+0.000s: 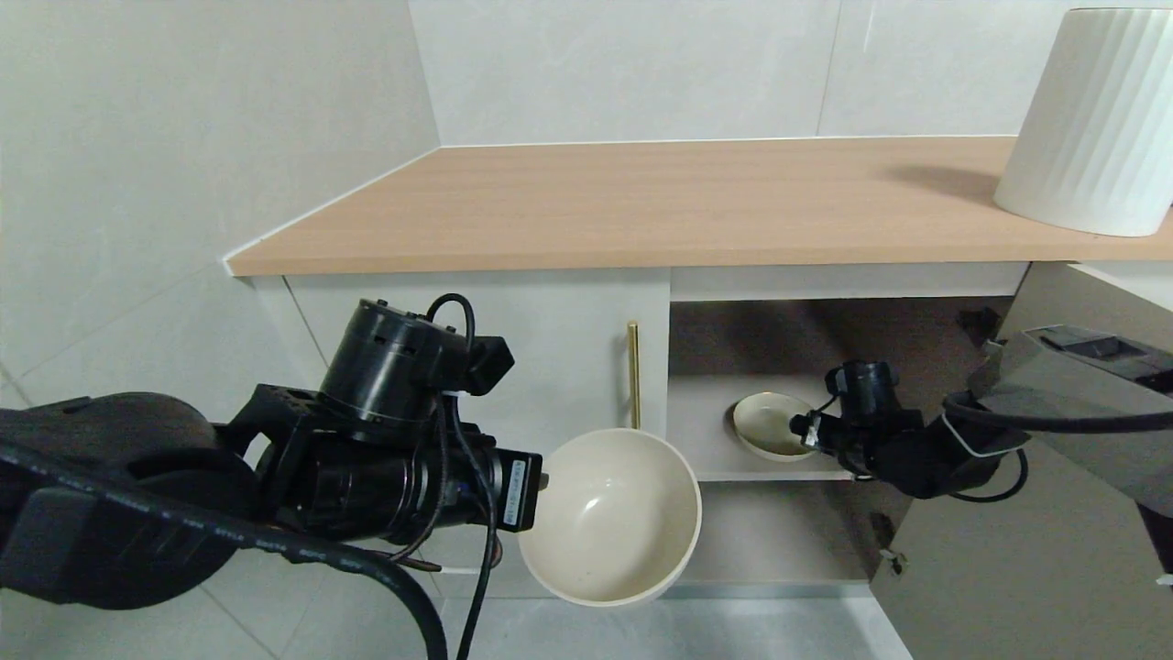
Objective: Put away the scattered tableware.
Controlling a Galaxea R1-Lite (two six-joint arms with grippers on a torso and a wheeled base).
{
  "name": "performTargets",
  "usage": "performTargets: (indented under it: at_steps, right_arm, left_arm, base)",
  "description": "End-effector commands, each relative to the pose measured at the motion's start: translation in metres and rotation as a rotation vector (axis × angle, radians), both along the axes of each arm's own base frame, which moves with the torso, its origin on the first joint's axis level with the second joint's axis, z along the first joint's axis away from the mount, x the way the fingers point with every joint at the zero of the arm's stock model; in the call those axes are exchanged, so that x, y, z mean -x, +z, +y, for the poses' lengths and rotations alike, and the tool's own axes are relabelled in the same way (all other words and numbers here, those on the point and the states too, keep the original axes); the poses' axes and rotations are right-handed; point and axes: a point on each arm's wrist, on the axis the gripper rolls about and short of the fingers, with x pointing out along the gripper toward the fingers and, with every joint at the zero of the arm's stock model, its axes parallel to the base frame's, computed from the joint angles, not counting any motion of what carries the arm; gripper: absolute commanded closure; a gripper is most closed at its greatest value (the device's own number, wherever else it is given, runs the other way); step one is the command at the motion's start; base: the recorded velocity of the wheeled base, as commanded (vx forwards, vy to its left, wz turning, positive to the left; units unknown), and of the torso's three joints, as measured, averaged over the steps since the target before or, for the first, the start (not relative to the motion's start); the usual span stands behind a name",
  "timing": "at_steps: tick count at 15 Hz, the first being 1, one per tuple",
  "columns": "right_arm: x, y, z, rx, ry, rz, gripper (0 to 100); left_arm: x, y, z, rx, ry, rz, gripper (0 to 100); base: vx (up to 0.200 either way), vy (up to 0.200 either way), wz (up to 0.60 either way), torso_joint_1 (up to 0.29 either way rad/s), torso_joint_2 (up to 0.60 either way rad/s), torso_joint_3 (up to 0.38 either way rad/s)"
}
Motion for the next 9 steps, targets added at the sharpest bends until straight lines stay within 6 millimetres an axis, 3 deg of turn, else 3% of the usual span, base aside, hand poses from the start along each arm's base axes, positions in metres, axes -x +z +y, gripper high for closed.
performTargets:
  at_steps: [1, 5, 9]
  right_arm:
    - [0.044, 0.055, 0.022, -0.019, 0.109, -0.028, 0]
    - [0.125, 0.12, 0.057, -0.031, 0.385, 0.03, 0]
    - [0.179, 0.155, 0.071, -0.075, 0.595, 0.105, 0]
  left_arm:
    - [0.004, -0.011, -0.008, -0.028, -0.03, 0.035, 100]
    - [0.005, -0.03, -0.019, -0.125, 0.002, 0.046, 100]
    - [0.004, -0.049, -0.031, -0.206, 0.014, 0.058, 100]
  base:
    - [0.0, 0.0, 0.0, 0.0, 0.0, 0.0]
    - [0.0, 0.0, 0.0, 0.0, 0.0, 0.0]
    - [0.0, 0.0, 0.0, 0.0, 0.0, 0.0]
